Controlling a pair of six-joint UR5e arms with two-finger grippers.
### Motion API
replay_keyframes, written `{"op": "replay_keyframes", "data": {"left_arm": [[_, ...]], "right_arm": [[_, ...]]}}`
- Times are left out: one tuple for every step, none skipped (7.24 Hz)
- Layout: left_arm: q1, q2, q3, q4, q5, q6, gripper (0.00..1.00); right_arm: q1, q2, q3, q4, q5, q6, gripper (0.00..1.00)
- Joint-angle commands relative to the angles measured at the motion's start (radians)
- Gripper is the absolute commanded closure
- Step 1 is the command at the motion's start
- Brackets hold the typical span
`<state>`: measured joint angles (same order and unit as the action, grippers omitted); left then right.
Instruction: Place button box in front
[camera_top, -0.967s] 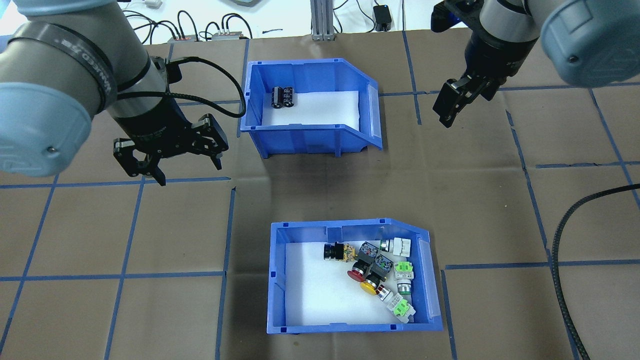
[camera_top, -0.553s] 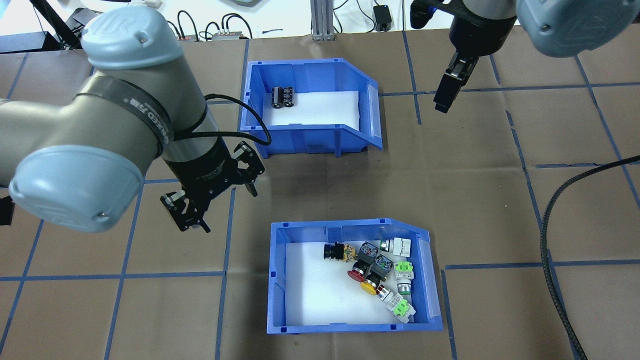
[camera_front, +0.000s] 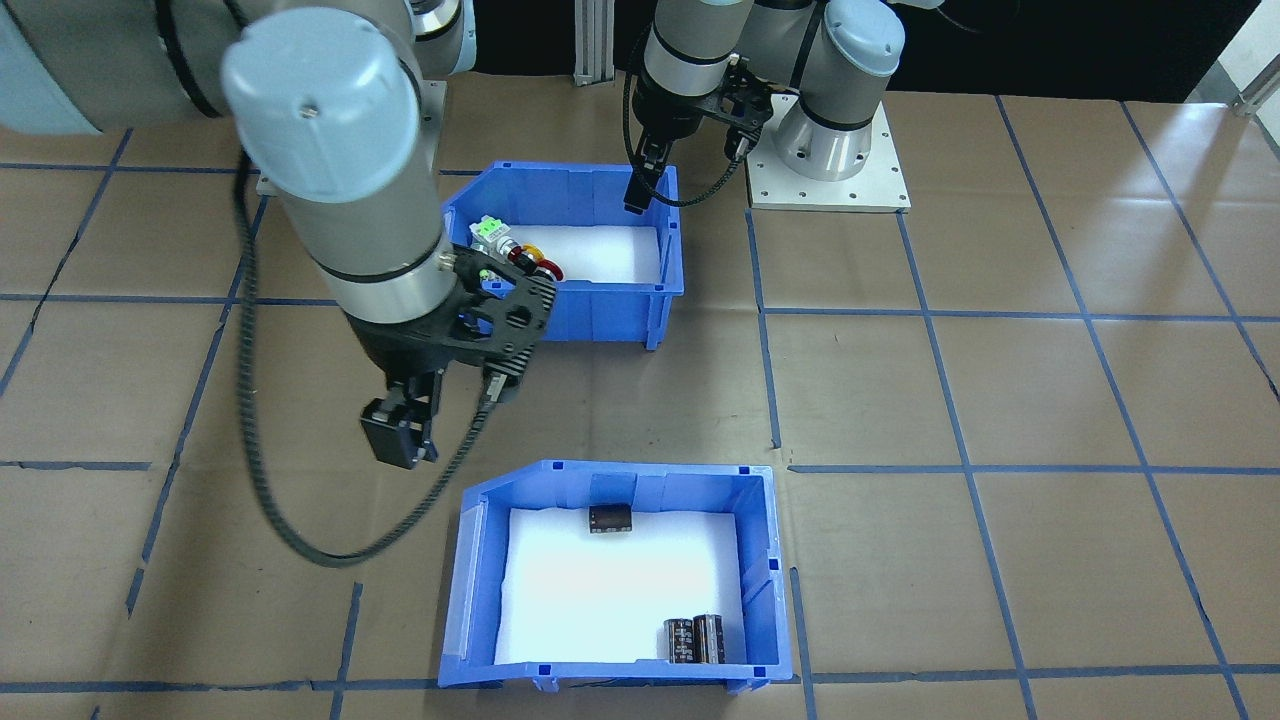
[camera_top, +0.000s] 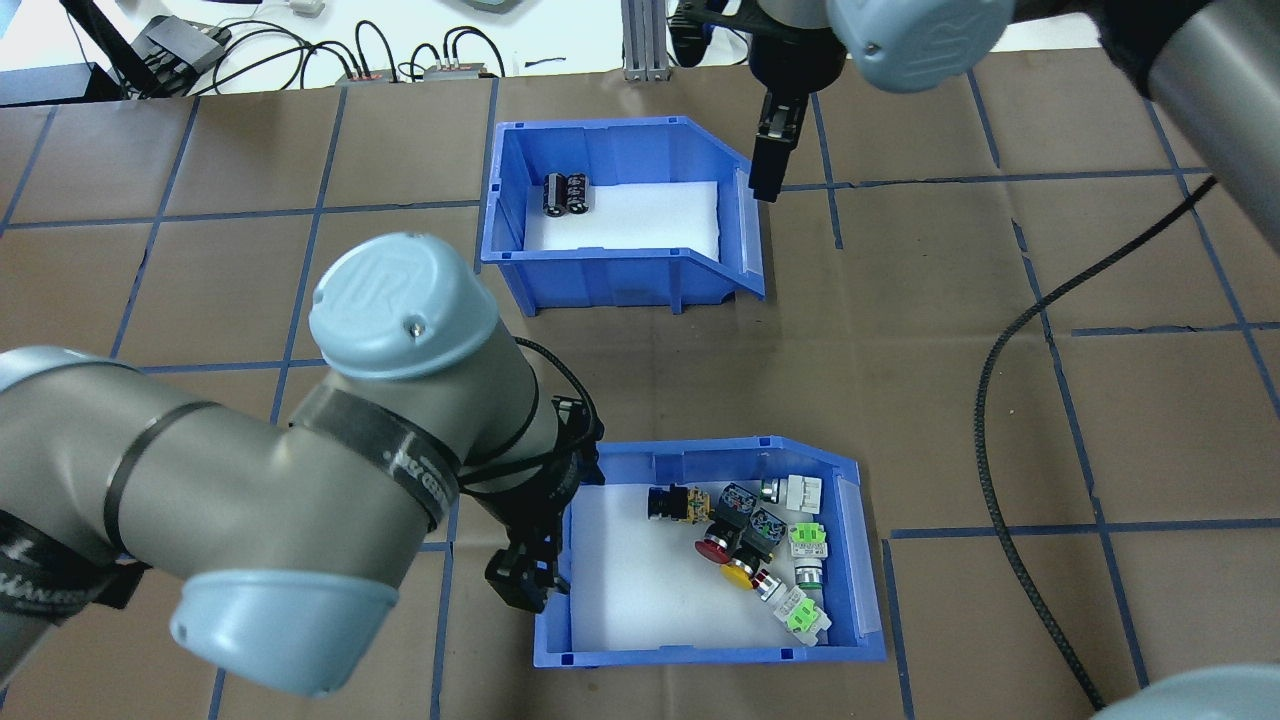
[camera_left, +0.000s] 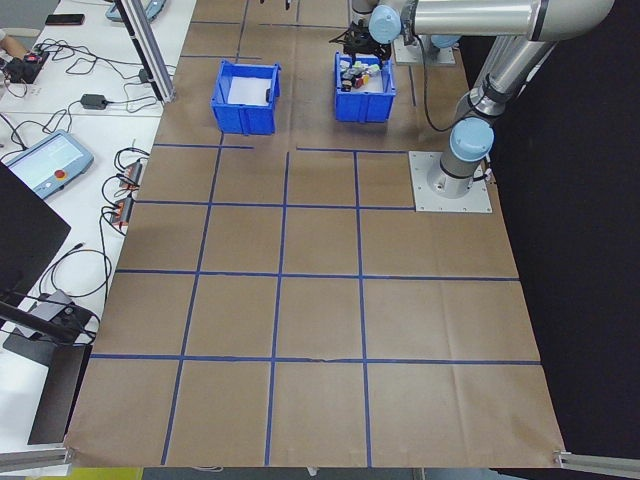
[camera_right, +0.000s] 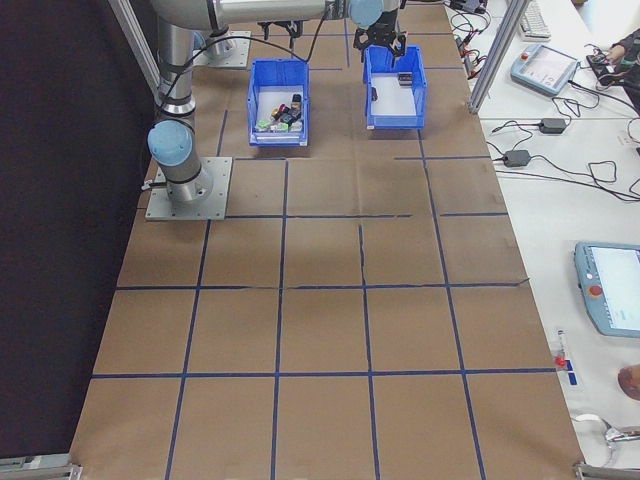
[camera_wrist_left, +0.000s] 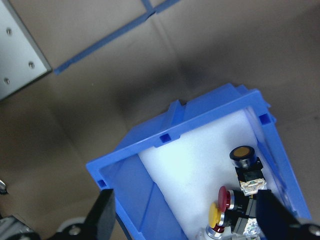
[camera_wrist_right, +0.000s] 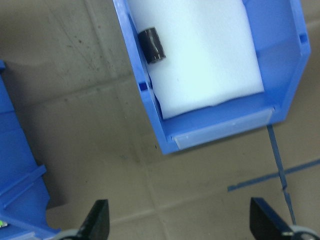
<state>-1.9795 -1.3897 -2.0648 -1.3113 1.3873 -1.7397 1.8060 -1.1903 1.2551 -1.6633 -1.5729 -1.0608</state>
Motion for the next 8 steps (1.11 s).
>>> {"op": "replay_keyframes", "data": {"left_arm": [[-0.054, 0.001, -0.093, 0.164, -0.013, -0.183, 0.01], [-0.100, -0.003, -0.100, 0.167, -0.016, -0.257, 0.01], [-0.148, -0.005, -0.103, 0.171, -0.017, -0.320, 0.01], [-0.177, -0.005, -0.103, 0.168, -0.017, -0.358, 0.01], [-0.202, -0.012, -0.106, 0.173, -0.017, -0.386, 0.01], [-0.212, -0.023, -0.110, 0.181, -0.019, -0.400, 0.01], [-0.213, -0.040, -0.127, 0.184, -0.075, -0.405, 0.01], [-0.213, -0.048, -0.156, 0.226, -0.100, -0.409, 0.01]], "right_arm": [[0.128, 0.107, -0.039, -0.085, -0.004, 0.002, 0.00], [0.165, 0.141, -0.037, -0.116, -0.012, 0.004, 0.00], [0.192, 0.164, -0.026, -0.119, -0.001, 0.008, 0.00], [0.219, 0.205, -0.025, -0.136, -0.005, 0.015, 0.00], [0.245, 0.242, -0.026, -0.200, -0.012, 0.021, 0.00], [0.257, 0.267, -0.022, -0.244, -0.016, 0.021, 0.00], [0.259, 0.279, -0.019, -0.246, -0.016, 0.021, 0.00], [0.259, 0.294, -0.014, -0.246, -0.019, 0.015, 0.00]]}}
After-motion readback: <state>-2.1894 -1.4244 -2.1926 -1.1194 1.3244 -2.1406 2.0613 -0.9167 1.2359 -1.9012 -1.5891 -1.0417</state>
